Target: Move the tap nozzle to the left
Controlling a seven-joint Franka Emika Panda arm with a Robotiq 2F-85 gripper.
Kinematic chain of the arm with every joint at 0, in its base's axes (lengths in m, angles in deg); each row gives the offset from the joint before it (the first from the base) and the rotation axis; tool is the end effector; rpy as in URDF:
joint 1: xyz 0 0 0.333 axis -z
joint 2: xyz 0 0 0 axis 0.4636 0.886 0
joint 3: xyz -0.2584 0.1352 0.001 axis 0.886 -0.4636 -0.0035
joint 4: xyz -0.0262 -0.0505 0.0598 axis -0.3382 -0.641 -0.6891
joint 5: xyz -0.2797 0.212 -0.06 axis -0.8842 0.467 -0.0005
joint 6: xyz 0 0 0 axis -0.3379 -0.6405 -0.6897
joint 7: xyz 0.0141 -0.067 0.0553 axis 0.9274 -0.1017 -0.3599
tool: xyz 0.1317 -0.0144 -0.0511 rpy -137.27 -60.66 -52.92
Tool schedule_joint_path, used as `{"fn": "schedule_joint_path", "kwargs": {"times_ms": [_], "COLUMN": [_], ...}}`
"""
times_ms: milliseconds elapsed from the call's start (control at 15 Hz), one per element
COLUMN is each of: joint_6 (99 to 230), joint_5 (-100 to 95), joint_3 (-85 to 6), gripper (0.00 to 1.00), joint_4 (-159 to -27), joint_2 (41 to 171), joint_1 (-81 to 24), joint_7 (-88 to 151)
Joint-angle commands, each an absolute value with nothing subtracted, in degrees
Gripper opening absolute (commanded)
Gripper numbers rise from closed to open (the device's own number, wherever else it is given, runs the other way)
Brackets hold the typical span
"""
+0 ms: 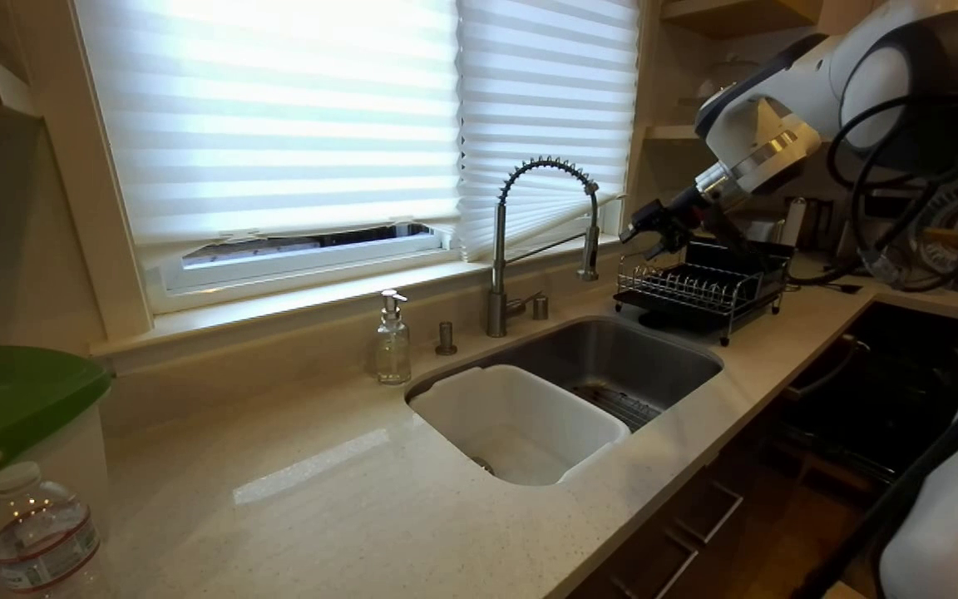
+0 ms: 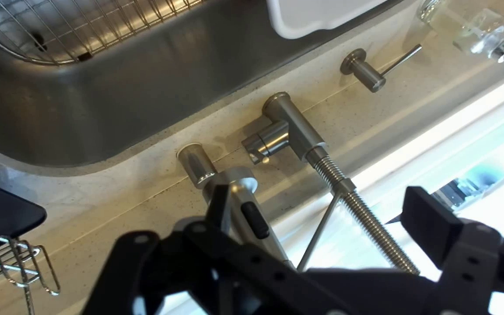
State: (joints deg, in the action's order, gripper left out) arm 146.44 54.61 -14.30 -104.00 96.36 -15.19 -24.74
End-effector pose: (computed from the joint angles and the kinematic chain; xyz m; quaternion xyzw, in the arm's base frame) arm 0.4889 -0.3267 0.4783 -0.9105 0.0985 -0.3298 0.2290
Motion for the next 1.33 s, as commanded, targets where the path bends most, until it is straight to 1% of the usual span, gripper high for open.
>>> {"fn": "schedule_joint_path", "kwargs": {"times_ms": [0, 133, 533, 600, 667, 733, 800, 933, 1133, 1267], "joint_6": [146.59, 146.59, 144.02, 144.19, 145.11, 145.58, 146.56, 147.43, 149.07, 150.46], "joint_5": [54.12, 54.12, 64.22, 66.1, 68.31, 70.17, 72.55, 76.93, 83.78, 88.77], "joint_3": [-18.53, -18.65, -21.33, -21.89, -22.51, -23.06, -23.67, -24.54, -25.71, -26.53], "gripper": [1.0, 1.0, 1.0, 0.9, 0.73, 0.66, 0.56, 0.42, 0.18, 0.04], "joint_4": [-103.73, -103.67, -94.74, -93.49, -92.26, -91.13, -90.18, -88.06, -85.8, -84.82], "joint_2": [96.11, 96.0, 105.61, 106.76, 108.0, 109.08, 110.12, 112.05, 114.42, 115.71], "joint_1": [-11.4, -11.43, -5.12, -4.19, -3.42, -2.74, -2.16, -0.9, 0.21, 0.56], "joint_7": [-24.46, -24.46, -8.48, -6.54, -4.87, -2.86, -1.48, 1.58, 5.51, 7.51]}}
